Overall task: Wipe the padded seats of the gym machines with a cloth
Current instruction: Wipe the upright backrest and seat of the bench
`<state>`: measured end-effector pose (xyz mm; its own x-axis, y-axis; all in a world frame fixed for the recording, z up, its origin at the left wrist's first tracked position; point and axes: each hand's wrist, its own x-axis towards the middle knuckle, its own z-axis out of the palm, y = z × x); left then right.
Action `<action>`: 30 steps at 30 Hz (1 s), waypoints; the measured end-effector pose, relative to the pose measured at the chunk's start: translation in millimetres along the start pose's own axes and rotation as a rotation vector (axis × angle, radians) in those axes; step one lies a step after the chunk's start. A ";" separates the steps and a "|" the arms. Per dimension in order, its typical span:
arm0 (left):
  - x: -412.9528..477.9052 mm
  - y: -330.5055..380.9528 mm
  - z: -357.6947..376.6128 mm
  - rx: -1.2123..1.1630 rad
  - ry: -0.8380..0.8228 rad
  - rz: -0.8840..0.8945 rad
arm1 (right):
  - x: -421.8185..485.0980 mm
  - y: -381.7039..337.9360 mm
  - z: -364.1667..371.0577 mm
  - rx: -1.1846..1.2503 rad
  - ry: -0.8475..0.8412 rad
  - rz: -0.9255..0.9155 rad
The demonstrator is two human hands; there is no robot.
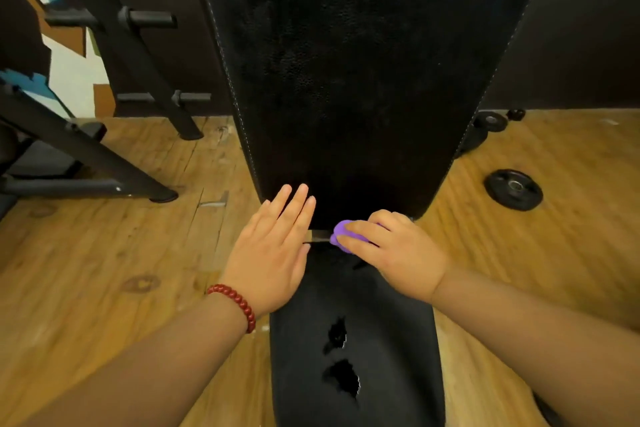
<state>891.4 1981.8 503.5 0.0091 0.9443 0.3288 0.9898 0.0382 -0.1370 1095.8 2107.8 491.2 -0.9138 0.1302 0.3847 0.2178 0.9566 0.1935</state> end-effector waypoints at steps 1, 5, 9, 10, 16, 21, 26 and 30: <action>-7.5 5.5 -2.1 -0.033 -0.039 -0.020 | -4.6 -7.7 -0.9 0.036 -0.020 0.069; -35.2 26.2 -9.4 -0.160 -0.218 -0.089 | -22.5 -43.8 -8.1 0.173 -0.100 0.282; -53.7 42.2 -19.5 -0.250 -0.426 -0.139 | -35.6 -76.0 -20.9 0.230 -0.145 0.407; -56.2 45.0 -22.0 -0.266 -0.465 -0.139 | -38.8 -82.7 -21.8 0.245 -0.149 0.440; -51.8 58.3 -55.3 -0.329 -0.556 -0.175 | -47.7 -101.3 -44.0 0.283 -0.158 0.566; -44.0 60.1 -83.1 -0.326 -0.611 -0.156 | -46.2 -100.0 -73.1 0.257 -0.186 0.638; -41.3 59.3 -114.9 -0.327 -0.636 -0.160 | -35.4 -106.7 -109.4 0.245 -0.191 0.681; -43.6 53.3 -146.2 -0.318 -0.624 -0.135 | -22.7 -116.1 -141.6 0.228 -0.173 0.718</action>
<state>964.6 1894.9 618.4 -0.1055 0.9526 -0.2852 0.9708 0.1608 0.1782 1139.8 1956.9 587.8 -0.6202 0.7597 0.1953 0.7184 0.6501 -0.2475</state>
